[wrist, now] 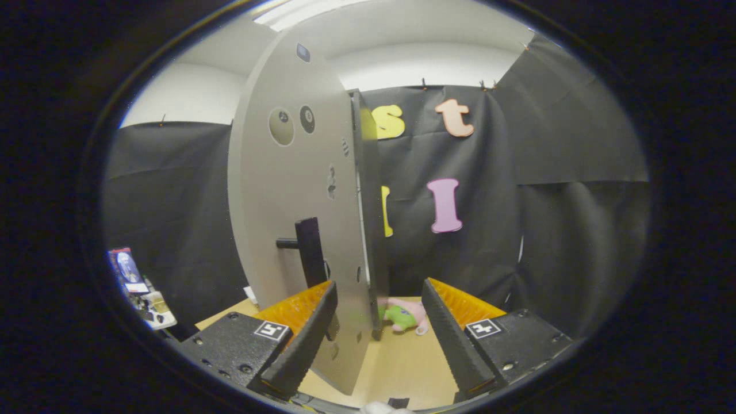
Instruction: Open the shoe cabinet door, grab the shoes and put them into the shoe cabinet, then close the shoe cabinet door.
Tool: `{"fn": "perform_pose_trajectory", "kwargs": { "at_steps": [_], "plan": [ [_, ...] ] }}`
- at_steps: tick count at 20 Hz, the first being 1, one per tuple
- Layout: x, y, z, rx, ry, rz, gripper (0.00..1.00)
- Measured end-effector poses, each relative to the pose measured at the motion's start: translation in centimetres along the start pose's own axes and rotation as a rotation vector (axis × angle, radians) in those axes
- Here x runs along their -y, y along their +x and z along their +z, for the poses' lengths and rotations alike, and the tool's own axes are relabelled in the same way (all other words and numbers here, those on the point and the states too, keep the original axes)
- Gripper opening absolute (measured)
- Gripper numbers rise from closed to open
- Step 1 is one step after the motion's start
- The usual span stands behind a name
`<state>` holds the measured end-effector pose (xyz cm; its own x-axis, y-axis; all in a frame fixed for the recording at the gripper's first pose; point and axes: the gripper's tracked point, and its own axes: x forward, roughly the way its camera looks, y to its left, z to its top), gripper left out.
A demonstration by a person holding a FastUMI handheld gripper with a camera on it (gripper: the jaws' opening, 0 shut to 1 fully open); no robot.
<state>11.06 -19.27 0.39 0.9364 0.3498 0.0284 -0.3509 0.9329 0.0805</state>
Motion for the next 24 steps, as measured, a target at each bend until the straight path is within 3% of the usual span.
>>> {"fn": "perform_pose_trajectory", "kwargs": {
  "at_steps": [4,8,11,16,22,24],
  "plan": [
    [-0.8,0.3,0.5,0.004,-0.085,-0.006,0.95],
    [-5.7,0.5,-0.6,-0.014,-0.073,0.031,0.95],
    [-8.8,1.6,-0.9,-0.023,-0.089,0.014,0.95],
    [-14.4,4.3,-1.6,-0.027,-0.138,-0.036,0.95],
    [-21.7,9.8,-3.2,-0.055,-0.15,0.001,0.95],
    [-23.6,11.4,-3.2,-0.04,-0.129,-0.004,1.0]
  ]
}}
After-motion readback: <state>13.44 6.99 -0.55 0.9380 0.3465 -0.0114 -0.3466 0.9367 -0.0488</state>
